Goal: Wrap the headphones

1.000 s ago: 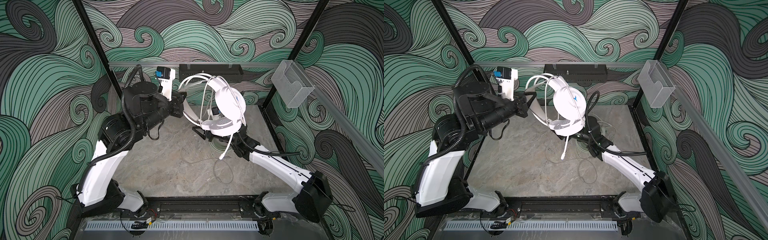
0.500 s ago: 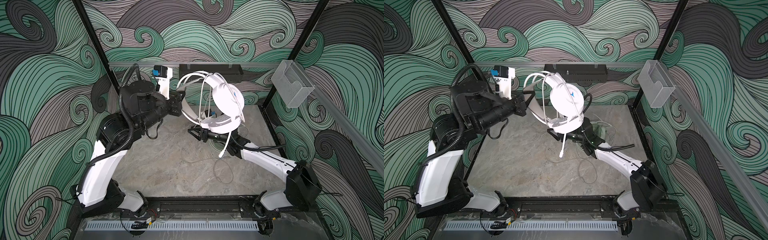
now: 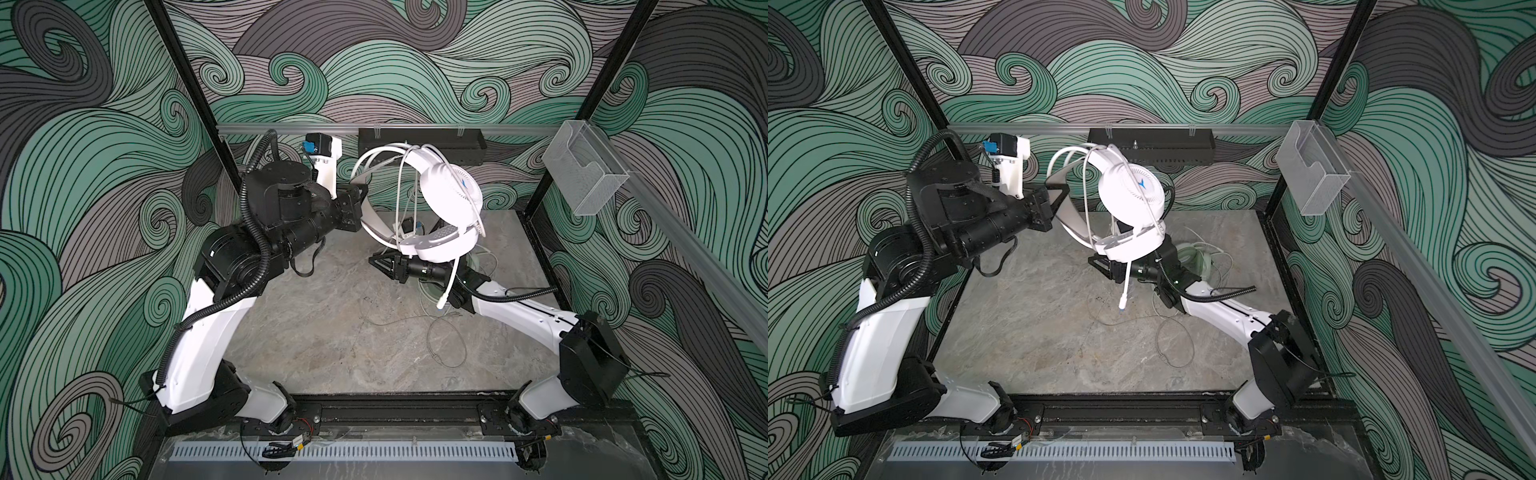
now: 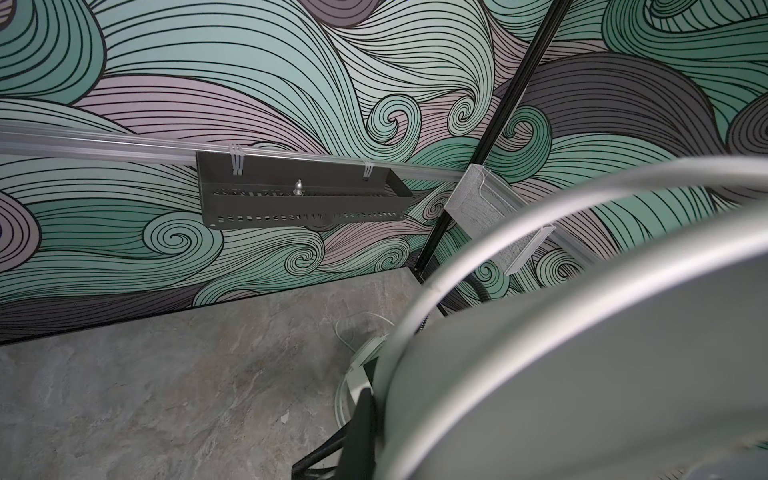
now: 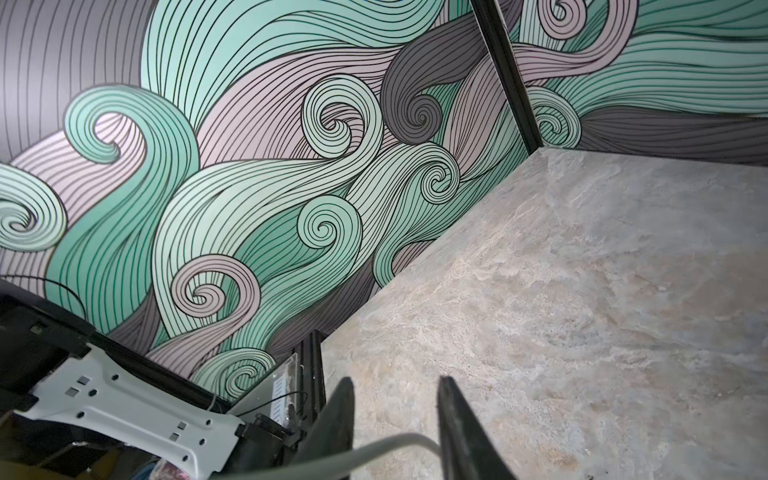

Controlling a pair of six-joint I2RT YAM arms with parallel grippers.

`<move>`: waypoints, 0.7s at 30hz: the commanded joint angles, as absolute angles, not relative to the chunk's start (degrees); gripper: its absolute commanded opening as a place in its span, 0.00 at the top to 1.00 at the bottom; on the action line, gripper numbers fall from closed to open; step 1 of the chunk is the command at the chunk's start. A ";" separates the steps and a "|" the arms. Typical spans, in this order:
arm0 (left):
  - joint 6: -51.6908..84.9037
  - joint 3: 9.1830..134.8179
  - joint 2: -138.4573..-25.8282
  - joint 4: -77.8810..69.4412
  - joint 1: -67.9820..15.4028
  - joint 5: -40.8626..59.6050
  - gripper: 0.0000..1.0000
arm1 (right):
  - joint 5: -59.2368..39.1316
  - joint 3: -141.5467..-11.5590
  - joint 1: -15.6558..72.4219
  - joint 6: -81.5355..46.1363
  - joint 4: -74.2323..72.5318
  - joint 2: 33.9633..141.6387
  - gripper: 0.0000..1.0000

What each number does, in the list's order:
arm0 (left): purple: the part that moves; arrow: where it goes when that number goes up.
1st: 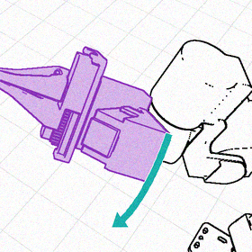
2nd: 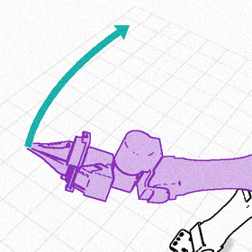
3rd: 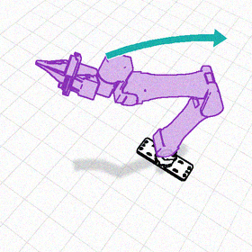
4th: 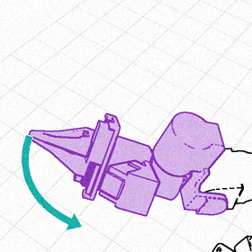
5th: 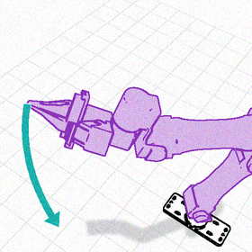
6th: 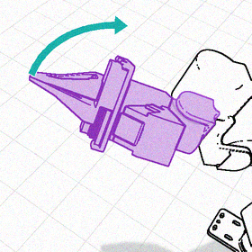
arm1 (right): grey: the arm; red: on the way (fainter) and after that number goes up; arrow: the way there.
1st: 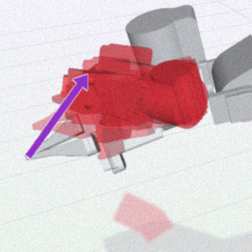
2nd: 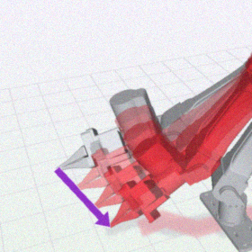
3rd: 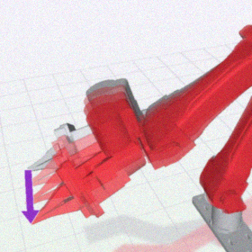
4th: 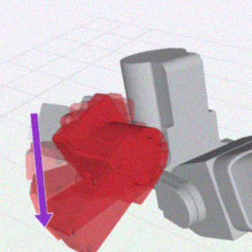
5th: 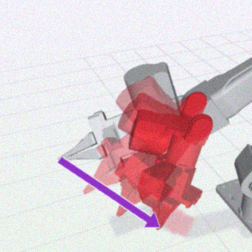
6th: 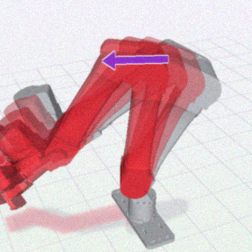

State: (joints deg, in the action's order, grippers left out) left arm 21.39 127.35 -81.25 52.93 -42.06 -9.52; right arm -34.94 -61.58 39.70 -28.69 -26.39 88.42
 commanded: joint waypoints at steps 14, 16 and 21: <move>30.27 124.94 -78.10 47.35 -36.73 -9.29 1.00 | -33.84 -60.14 40.56 -21.17 -15.64 82.98 1.00; 32.13 124.00 -77.96 46.69 -35.91 -11.66 1.00 | -31.93 -59.19 40.89 -18.90 -11.58 81.20 1.00; 34.57 120.09 -77.35 43.26 -34.38 -16.22 1.00 | -27.76 -58.60 42.54 -12.42 -1.21 76.96 1.00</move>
State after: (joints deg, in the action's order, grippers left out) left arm 29.78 120.73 -79.02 50.13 -35.27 -12.64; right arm -31.24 -59.16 41.36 -18.33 -9.23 79.22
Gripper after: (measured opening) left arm 0.061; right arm 0.061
